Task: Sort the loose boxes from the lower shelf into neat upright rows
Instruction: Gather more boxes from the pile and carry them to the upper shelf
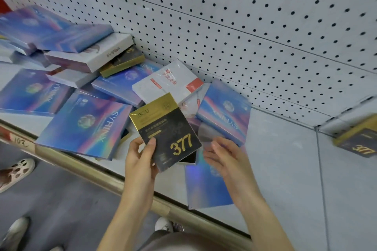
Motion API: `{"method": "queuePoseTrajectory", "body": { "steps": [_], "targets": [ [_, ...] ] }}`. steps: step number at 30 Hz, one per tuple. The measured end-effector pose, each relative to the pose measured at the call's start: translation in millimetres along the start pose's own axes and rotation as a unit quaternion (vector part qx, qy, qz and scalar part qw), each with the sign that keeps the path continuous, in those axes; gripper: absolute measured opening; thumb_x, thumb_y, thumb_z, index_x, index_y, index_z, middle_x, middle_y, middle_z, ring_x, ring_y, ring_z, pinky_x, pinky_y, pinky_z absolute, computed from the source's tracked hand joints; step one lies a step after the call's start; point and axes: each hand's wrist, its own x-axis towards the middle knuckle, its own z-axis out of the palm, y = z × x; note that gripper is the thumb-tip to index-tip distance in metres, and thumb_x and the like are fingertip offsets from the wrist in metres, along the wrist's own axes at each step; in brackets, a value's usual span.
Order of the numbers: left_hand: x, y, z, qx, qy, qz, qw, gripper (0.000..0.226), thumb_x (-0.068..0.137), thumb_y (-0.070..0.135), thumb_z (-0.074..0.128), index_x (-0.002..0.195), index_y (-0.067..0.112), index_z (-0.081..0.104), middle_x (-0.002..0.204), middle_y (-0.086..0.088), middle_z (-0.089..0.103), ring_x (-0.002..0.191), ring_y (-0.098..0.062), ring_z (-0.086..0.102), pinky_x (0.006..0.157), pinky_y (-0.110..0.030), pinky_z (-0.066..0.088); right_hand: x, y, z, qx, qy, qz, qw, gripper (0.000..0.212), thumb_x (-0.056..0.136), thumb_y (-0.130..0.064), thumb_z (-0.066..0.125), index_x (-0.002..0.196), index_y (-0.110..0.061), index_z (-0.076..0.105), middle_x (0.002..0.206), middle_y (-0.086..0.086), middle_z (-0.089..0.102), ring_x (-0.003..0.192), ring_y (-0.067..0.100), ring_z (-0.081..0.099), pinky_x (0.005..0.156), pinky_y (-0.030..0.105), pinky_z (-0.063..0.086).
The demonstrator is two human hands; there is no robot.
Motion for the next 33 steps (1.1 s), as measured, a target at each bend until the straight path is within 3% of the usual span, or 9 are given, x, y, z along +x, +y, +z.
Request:
{"method": "queuePoseTrajectory", "body": {
  "steps": [5, 8, 14, 17, 19, 22, 25, 29, 33],
  "targets": [
    [6, 8, -17, 0.005, 0.029, -0.013, 0.999, 0.014, 0.098, 0.024, 0.047, 0.102, 0.025, 0.060, 0.084, 0.009, 0.072, 0.072, -0.005, 0.068, 0.067, -0.028, 0.054, 30, -2, 4, 0.296, 0.054, 0.114, 0.947, 0.040, 0.096, -0.027, 0.052, 0.124, 0.001, 0.052, 0.116, 0.018, 0.063, 0.102, 0.023, 0.063, 0.095, 0.032, 0.048],
    [6, 10, -28, 0.007, 0.038, -0.020, 0.999, 0.017, 0.098, 0.026, 0.046, 0.104, 0.025, 0.061, 0.087, 0.008, 0.072, 0.075, -0.007, 0.068, 0.065, -0.026, 0.056, 49, -9, 16, 0.379, 0.142, 0.101, 0.909, 0.045, 0.094, -0.023, 0.060, 0.132, 0.000, 0.050, 0.122, 0.017, 0.062, 0.104, 0.024, 0.061, 0.091, 0.033, 0.050],
    [-2, 2, -44, 0.028, 0.047, -0.020, 0.998, 0.016, 0.099, 0.023, 0.045, 0.097, 0.023, 0.061, 0.082, 0.009, 0.073, 0.072, -0.005, 0.067, 0.058, -0.019, 0.055, 56, -8, 22, 0.324, 0.193, 0.092, 0.922, 0.032, 0.094, -0.025, 0.060, 0.121, -0.009, 0.058, 0.098, 0.006, 0.064, 0.105, 0.019, 0.060, 0.093, 0.028, 0.047],
    [-9, -5, -40, 0.033, 0.035, -0.022, 0.999, 0.016, 0.098, 0.021, 0.045, 0.090, 0.020, 0.060, 0.071, 0.009, 0.071, 0.060, -0.001, 0.065, 0.051, -0.016, 0.051, 37, -11, 2, 0.296, 0.219, 0.058, 0.928, 0.005, 0.092, -0.017, 0.060, 0.095, -0.015, 0.064, 0.095, 0.006, 0.066, 0.089, 0.017, 0.064, 0.082, 0.024, 0.052],
    [-15, -11, -35, 0.041, 0.034, -0.005, 0.999, 0.017, 0.098, 0.021, 0.045, 0.088, 0.021, 0.059, 0.073, 0.009, 0.070, 0.061, -0.001, 0.065, 0.053, -0.017, 0.052, 13, -12, -20, 0.285, 0.209, 0.024, 0.935, 0.007, 0.091, -0.014, 0.058, 0.089, -0.017, 0.064, 0.084, 0.001, 0.070, 0.080, 0.013, 0.066, 0.074, 0.021, 0.053],
    [-31, -24, -24, 0.064, 0.026, 0.018, 0.997, 0.017, 0.099, 0.021, 0.045, 0.086, 0.019, 0.057, 0.079, 0.004, 0.066, 0.065, -0.003, 0.064, 0.059, -0.021, 0.055, -27, -11, -62, 0.221, 0.170, -0.032, 0.960, 0.008, 0.087, -0.012, 0.058, 0.089, -0.018, 0.064, 0.077, -0.004, 0.071, 0.075, 0.011, 0.066, 0.067, 0.019, 0.055],
    [-49, -31, -5, 0.094, -0.016, 0.028, 0.995, 0.018, 0.099, 0.025, 0.045, 0.087, 0.020, 0.057, 0.073, 0.010, 0.067, 0.069, -0.003, 0.065, 0.073, -0.033, 0.051, -66, -11, -102, 0.189, 0.100, -0.075, 0.974, 0.019, 0.081, -0.016, 0.056, 0.097, -0.016, 0.067, 0.092, 0.000, 0.072, 0.081, 0.013, 0.068, 0.070, 0.022, 0.057],
    [-88, -47, 9, 0.107, -0.038, 0.026, 0.993, 0.026, 0.099, 0.038, 0.041, 0.100, 0.028, 0.065, 0.100, 0.003, 0.071, 0.101, -0.017, 0.065, 0.096, -0.043, 0.047, -112, -10, -148, 0.138, -0.011, -0.070, 0.988, 0.024, 0.077, -0.015, 0.055, 0.085, -0.020, 0.078, 0.095, 0.001, 0.074, 0.081, 0.013, 0.070, 0.068, 0.022, 0.056],
    [-134, -61, 25, 0.064, -0.081, 0.002, 0.995, 0.041, 0.096, 0.048, 0.037, 0.112, 0.023, 0.066, 0.104, 0.001, 0.073, 0.098, -0.016, 0.068, 0.081, -0.036, 0.053, -146, -3, -196, 0.025, -0.046, -0.038, 0.998, 0.035, 0.055, -0.027, 0.080, 0.087, -0.016, 0.077, 0.091, 0.008, 0.074, 0.076, 0.019, 0.069, 0.062, 0.028, 0.055]
  ]
}}
